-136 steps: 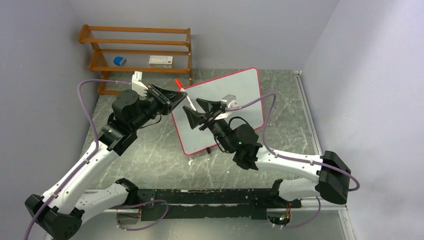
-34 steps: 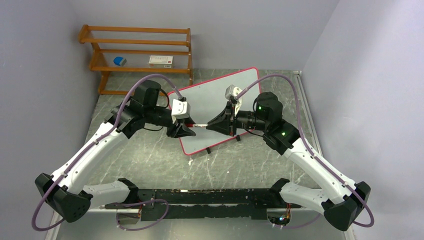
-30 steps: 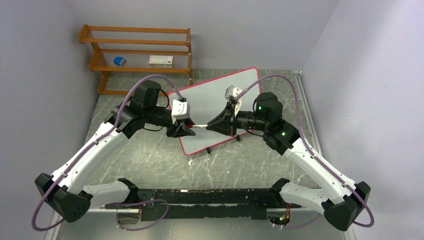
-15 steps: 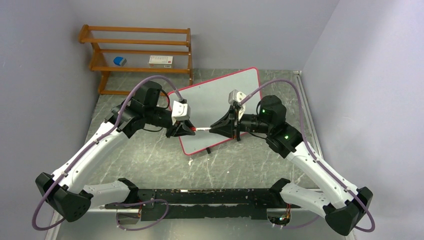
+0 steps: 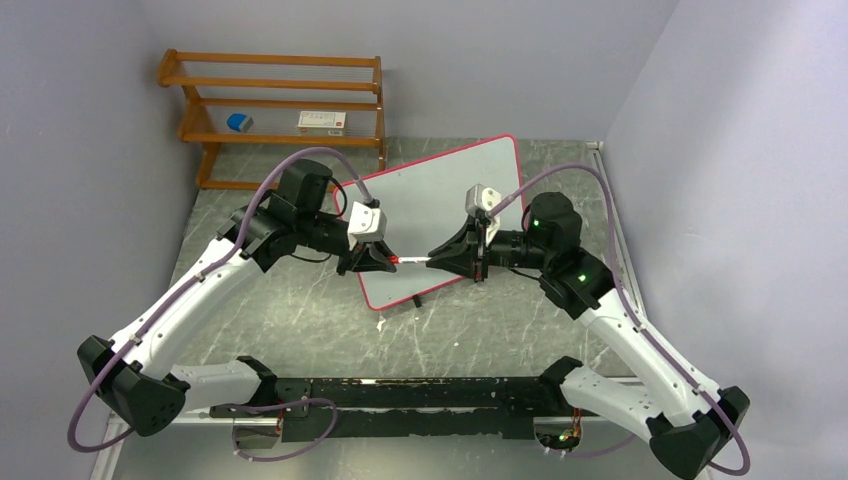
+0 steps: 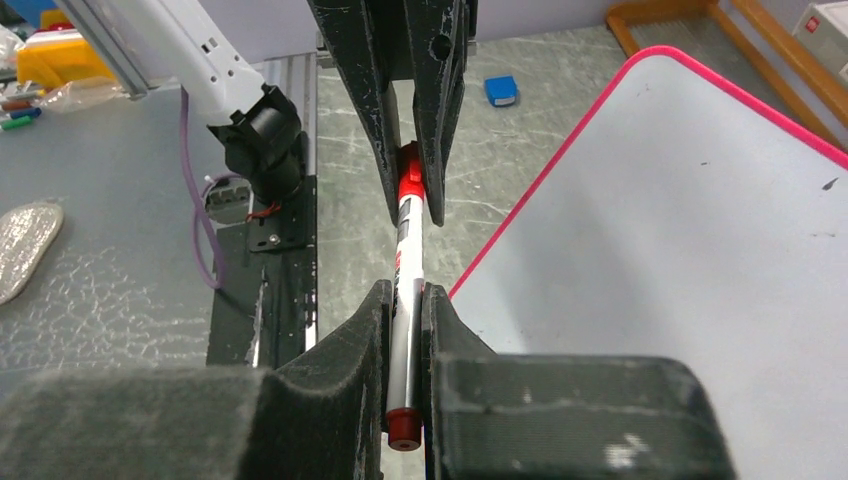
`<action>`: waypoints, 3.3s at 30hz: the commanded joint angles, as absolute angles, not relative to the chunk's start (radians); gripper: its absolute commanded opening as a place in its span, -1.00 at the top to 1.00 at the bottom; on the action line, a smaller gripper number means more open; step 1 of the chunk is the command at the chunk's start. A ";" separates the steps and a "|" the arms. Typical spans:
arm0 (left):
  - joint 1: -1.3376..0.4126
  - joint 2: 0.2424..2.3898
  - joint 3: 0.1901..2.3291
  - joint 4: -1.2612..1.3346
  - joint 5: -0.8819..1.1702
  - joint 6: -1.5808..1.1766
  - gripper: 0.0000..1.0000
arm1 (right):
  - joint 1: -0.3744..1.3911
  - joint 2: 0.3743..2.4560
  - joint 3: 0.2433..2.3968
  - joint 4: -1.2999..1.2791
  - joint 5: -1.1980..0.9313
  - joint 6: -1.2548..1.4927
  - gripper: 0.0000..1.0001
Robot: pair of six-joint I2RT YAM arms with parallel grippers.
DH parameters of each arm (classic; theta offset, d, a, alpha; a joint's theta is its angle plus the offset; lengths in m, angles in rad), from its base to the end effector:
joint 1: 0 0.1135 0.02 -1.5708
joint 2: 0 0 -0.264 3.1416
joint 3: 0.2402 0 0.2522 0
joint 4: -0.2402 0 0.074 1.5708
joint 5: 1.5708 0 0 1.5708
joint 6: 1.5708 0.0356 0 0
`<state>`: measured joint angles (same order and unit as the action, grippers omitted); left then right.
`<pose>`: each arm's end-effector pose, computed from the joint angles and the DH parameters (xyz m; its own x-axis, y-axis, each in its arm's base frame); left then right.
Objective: Write a sentence on the whiteboard
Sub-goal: Open the whiteboard marker at the center of the board, then place the pen cap at the center of the board.
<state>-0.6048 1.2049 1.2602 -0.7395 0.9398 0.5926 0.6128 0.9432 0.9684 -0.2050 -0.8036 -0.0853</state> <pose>0.1814 -0.1604 0.3734 0.0436 0.3704 -0.9278 0.9956 -0.0933 0.0095 0.1533 0.1391 0.3757 -0.0624 -0.1161 -0.9913 -0.9875 0.1511 0.0444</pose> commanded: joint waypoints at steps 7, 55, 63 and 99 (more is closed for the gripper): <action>-0.579 1.188 1.255 -0.797 0.970 0.651 0.90 | 0.514 0.811 0.964 -0.290 -0.801 -0.164 1.00; -0.130 1.556 1.050 -0.468 -0.064 -0.128 0.90 | 0.508 0.654 0.903 -0.244 -0.378 -0.070 1.00; -0.114 1.640 1.018 -0.447 -0.066 -0.127 0.89 | 0.508 0.665 0.896 -0.235 -0.373 -0.071 1.00; -0.112 1.468 0.984 -0.463 -0.021 -0.151 -0.98 | 0.509 0.677 0.909 -0.250 -0.374 -0.067 1.00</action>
